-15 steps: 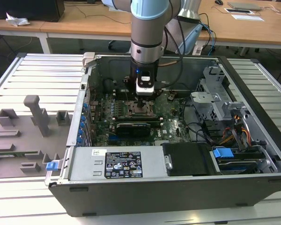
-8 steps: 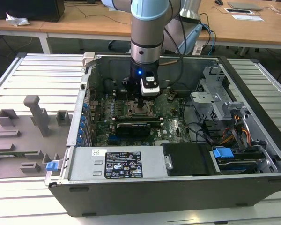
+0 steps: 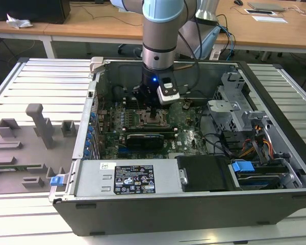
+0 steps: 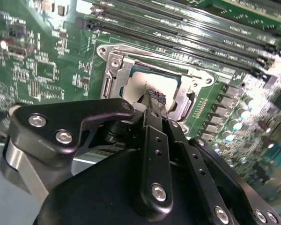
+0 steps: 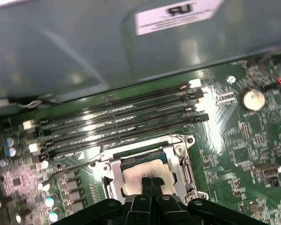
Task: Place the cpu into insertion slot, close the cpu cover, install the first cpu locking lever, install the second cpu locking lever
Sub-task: 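Close the cpu cover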
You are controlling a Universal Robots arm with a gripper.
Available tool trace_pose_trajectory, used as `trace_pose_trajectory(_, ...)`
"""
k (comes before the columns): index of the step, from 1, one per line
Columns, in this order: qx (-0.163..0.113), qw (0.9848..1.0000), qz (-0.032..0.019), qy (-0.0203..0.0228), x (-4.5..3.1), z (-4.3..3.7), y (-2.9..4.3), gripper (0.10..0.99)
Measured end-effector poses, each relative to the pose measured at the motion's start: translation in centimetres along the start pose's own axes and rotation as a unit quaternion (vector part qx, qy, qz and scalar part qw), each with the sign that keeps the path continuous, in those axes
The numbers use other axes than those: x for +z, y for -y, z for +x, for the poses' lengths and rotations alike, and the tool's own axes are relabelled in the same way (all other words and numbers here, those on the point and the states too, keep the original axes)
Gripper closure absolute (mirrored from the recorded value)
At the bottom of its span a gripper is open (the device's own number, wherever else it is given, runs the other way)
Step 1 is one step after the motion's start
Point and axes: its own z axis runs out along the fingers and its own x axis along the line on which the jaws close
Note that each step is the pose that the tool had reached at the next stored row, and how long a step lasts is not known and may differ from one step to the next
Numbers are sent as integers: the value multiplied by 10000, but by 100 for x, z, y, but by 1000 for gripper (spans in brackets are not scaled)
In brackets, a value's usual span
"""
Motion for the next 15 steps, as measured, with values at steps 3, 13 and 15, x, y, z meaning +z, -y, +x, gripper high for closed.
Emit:
trace_pose_trajectory(3, -305, 9995, -2, -4, 0, 0, 0, 980)
trace_pose_trajectory(13, -1363, 9907, -10, -17, 0, 0, 0, 980)
trace_pose_trajectory(15, -1615, 9869, -12, -20, 0, 0, 0, 980)
